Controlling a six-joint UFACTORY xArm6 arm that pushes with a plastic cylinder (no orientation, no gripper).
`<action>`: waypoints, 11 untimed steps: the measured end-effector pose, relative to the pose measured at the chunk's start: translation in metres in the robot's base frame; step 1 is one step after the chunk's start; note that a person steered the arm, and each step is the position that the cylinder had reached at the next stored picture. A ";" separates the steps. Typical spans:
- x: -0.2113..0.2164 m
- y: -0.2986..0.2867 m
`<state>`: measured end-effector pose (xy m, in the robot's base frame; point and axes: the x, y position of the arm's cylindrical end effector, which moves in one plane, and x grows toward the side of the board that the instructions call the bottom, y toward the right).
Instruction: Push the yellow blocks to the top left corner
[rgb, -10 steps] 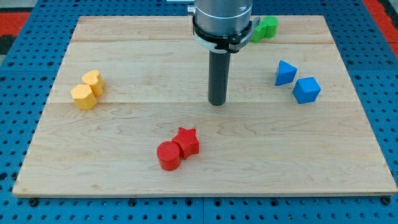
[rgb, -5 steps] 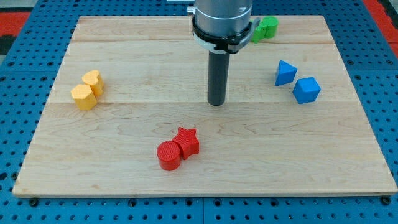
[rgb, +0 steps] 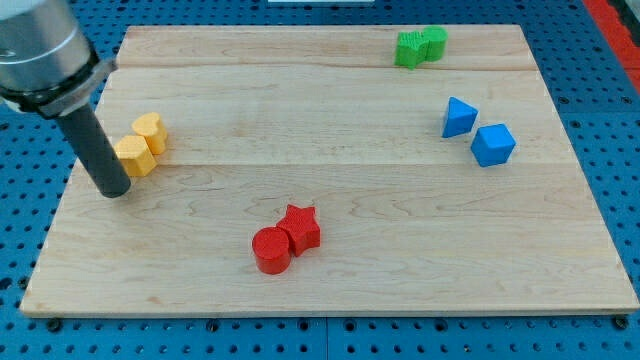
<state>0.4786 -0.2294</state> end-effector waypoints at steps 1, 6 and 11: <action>-0.015 0.041; -0.022 0.017; -0.114 0.064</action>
<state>0.3642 -0.1650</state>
